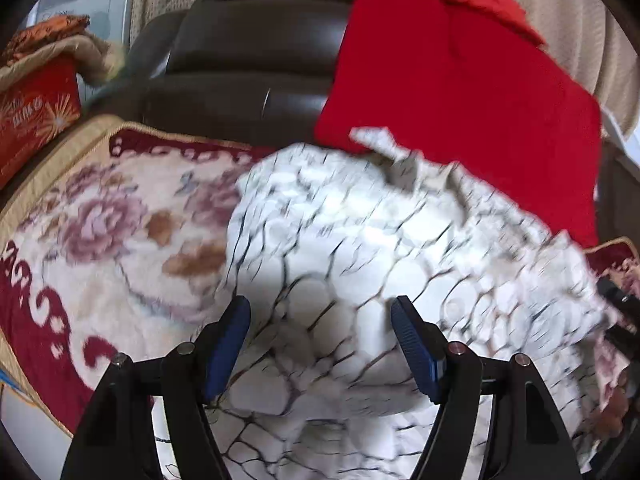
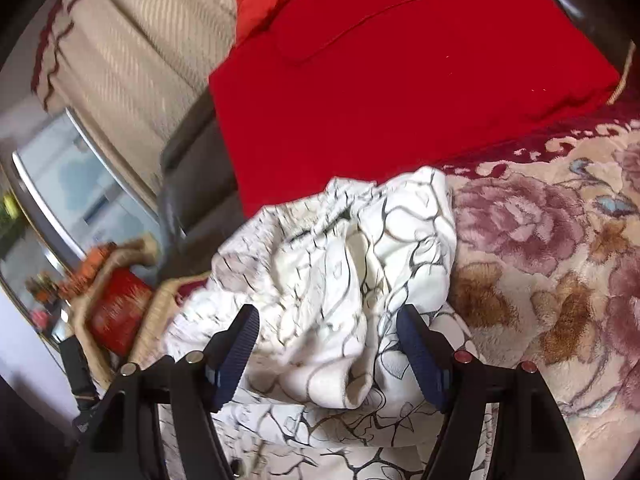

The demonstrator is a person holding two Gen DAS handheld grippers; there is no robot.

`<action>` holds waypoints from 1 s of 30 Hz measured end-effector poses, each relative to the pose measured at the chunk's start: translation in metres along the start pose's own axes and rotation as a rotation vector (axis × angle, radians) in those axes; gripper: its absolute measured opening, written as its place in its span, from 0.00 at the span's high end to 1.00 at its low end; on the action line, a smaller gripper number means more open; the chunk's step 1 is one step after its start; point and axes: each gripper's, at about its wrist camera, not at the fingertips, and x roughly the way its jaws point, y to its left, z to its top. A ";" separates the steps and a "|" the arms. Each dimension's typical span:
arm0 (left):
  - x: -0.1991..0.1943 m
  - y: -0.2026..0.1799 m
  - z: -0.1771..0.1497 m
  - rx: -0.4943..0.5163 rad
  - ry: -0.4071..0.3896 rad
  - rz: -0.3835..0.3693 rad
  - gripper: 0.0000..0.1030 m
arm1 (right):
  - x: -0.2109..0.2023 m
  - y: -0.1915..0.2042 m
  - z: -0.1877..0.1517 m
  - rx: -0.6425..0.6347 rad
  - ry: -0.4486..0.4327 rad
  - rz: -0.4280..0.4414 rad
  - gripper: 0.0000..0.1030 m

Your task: Fold large clothes

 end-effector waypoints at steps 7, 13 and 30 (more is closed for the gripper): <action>0.027 0.005 -0.018 -0.003 0.102 -0.031 0.28 | 0.003 0.017 -0.010 -0.144 0.013 -0.100 0.64; 0.024 0.004 -0.027 0.031 0.073 -0.026 0.27 | -0.015 0.007 0.005 -0.103 -0.017 -0.113 0.46; -0.006 -0.004 -0.017 0.078 -0.096 0.008 0.28 | 0.060 0.021 0.018 -0.210 0.167 -0.061 0.94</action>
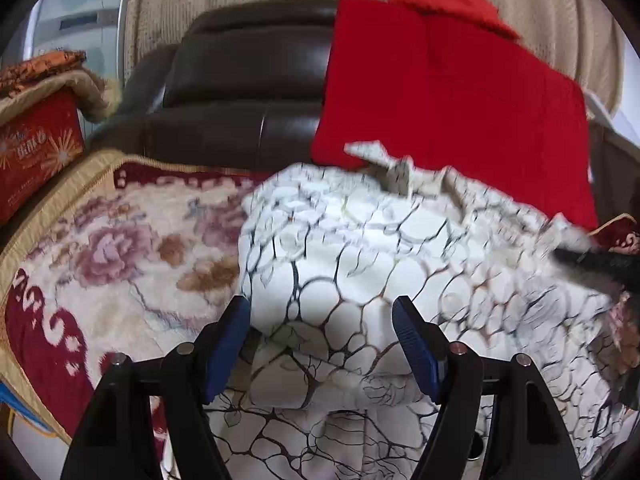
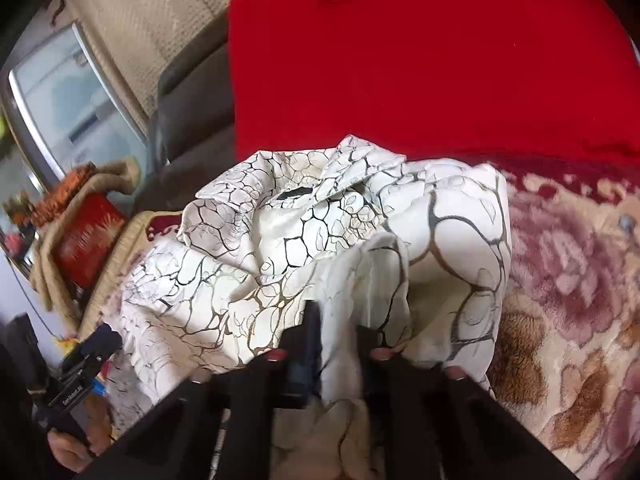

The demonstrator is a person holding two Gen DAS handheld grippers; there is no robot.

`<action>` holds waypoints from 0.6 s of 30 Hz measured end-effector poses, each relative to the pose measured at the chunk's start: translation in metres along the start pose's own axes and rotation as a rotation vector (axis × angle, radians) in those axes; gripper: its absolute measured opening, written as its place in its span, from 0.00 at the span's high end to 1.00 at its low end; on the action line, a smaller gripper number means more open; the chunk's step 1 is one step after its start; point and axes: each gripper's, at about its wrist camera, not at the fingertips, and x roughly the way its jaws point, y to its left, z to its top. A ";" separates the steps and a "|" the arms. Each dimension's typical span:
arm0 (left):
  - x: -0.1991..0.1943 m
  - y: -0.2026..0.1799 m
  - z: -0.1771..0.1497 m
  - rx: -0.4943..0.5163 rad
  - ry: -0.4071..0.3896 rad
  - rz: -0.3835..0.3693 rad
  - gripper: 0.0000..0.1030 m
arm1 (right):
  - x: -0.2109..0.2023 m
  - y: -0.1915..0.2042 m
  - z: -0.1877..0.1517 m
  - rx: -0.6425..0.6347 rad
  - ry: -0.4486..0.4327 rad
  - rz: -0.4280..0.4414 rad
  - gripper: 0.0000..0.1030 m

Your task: Fold large clothes

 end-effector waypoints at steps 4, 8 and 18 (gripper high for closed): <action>0.001 0.000 0.003 -0.020 -0.017 0.001 0.28 | -0.045 0.019 0.012 -0.051 -0.216 0.000 0.95; -0.001 -0.004 0.004 0.005 -0.054 0.031 0.28 | -0.026 0.004 0.010 -0.030 -0.201 -0.125 0.95; 0.012 0.005 0.005 -0.039 0.021 0.045 0.28 | -0.036 -0.021 0.004 0.099 -0.180 -0.129 0.88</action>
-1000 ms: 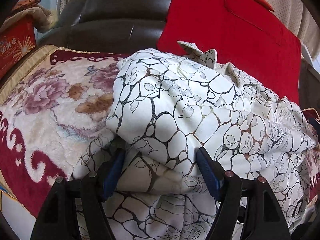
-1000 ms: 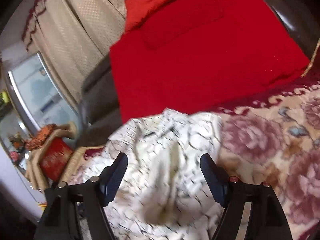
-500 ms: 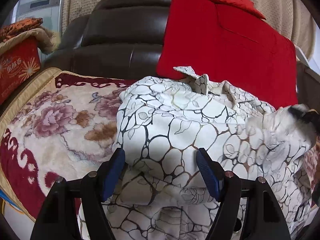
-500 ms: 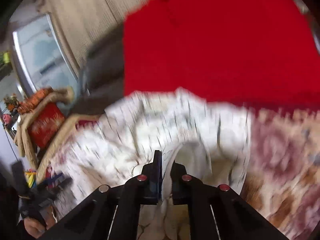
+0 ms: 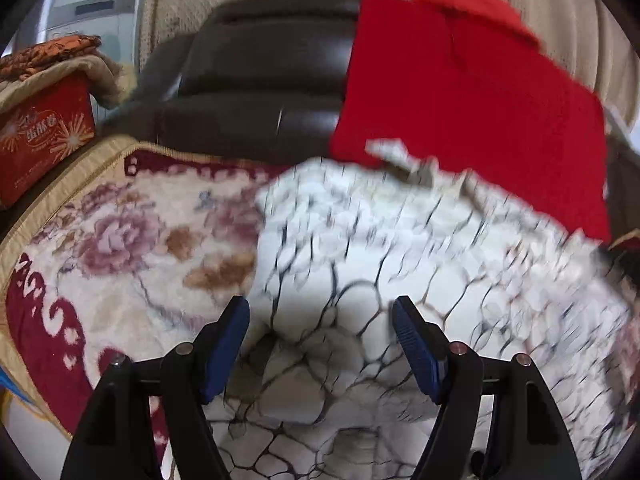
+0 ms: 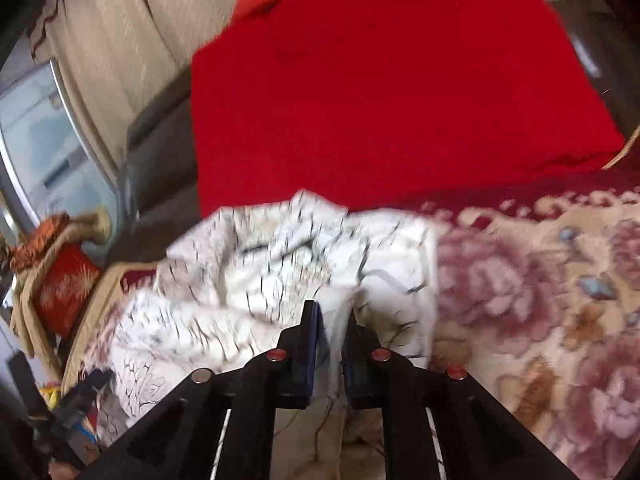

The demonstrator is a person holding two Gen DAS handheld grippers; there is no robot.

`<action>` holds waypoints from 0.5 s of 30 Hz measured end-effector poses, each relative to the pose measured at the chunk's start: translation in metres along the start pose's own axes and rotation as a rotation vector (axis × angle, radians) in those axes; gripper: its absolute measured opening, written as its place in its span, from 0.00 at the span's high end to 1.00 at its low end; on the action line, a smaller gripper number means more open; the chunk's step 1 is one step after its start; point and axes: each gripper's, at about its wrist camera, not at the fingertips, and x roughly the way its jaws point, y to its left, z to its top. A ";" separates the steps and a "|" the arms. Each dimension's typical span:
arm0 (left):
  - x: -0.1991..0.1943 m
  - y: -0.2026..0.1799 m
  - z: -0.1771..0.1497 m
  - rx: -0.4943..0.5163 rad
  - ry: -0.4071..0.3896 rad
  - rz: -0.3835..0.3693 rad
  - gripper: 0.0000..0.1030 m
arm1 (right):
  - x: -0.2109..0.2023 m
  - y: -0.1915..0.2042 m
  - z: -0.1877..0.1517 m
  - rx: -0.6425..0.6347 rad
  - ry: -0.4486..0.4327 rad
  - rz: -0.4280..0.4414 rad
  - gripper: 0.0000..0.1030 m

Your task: Fold large clothes

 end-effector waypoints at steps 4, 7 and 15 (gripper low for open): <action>0.002 -0.005 -0.002 0.021 0.019 0.005 0.28 | -0.027 0.005 0.006 -0.014 -0.087 0.032 0.87; -0.001 -0.011 -0.004 0.045 0.014 -0.007 0.28 | -0.047 0.014 -0.002 -0.026 -0.081 0.137 0.87; 0.002 -0.014 -0.008 0.055 0.062 -0.003 0.27 | 0.021 0.028 -0.049 -0.064 0.389 0.136 0.86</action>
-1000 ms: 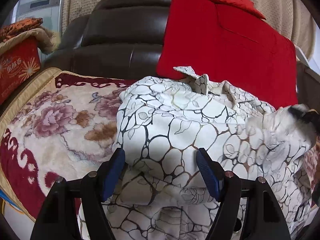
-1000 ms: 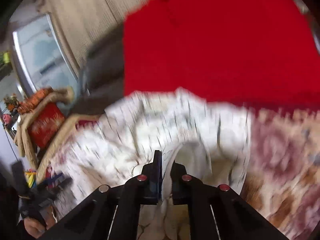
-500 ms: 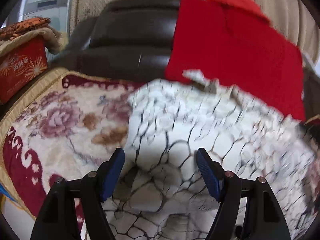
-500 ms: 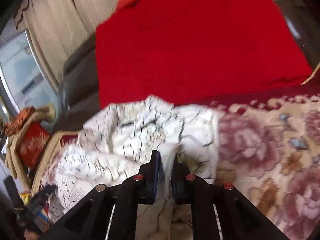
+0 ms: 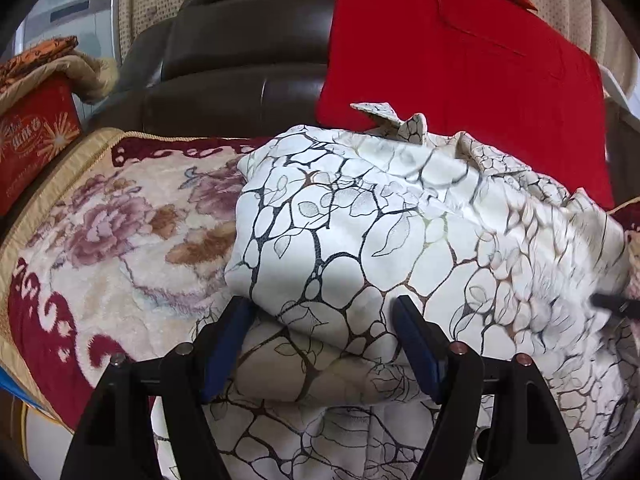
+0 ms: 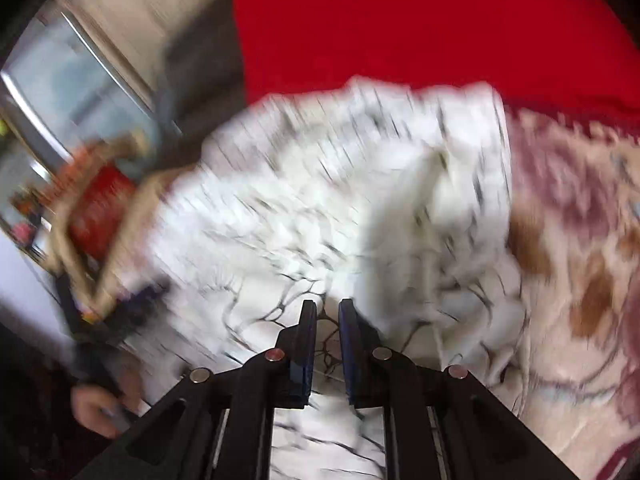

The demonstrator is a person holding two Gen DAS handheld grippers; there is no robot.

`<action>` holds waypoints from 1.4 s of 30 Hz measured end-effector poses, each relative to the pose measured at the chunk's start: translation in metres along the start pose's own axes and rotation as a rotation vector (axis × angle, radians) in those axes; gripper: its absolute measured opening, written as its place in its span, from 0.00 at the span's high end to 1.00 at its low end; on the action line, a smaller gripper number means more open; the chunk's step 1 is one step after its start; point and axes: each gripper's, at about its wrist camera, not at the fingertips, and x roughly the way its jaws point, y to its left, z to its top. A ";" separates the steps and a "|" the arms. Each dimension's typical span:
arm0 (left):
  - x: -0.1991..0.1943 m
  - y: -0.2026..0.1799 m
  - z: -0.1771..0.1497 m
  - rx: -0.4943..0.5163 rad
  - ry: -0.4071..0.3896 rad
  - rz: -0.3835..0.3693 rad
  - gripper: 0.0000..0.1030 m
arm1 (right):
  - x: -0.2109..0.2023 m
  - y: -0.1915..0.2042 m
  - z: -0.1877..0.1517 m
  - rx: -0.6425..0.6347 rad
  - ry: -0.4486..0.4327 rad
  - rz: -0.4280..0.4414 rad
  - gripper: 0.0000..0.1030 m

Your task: Fold large clothes

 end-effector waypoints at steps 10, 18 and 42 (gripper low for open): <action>-0.004 0.000 0.027 -0.045 -0.122 -0.015 0.25 | -0.028 -0.008 0.042 0.054 -0.223 0.050 0.86; 0.029 0.006 0.024 -0.078 0.009 0.034 0.23 | 0.006 -0.027 0.054 0.089 -0.171 -0.059 0.85; 0.016 -0.015 0.009 0.061 -0.009 0.101 0.21 | 0.002 0.018 0.007 -0.050 -0.116 0.017 0.32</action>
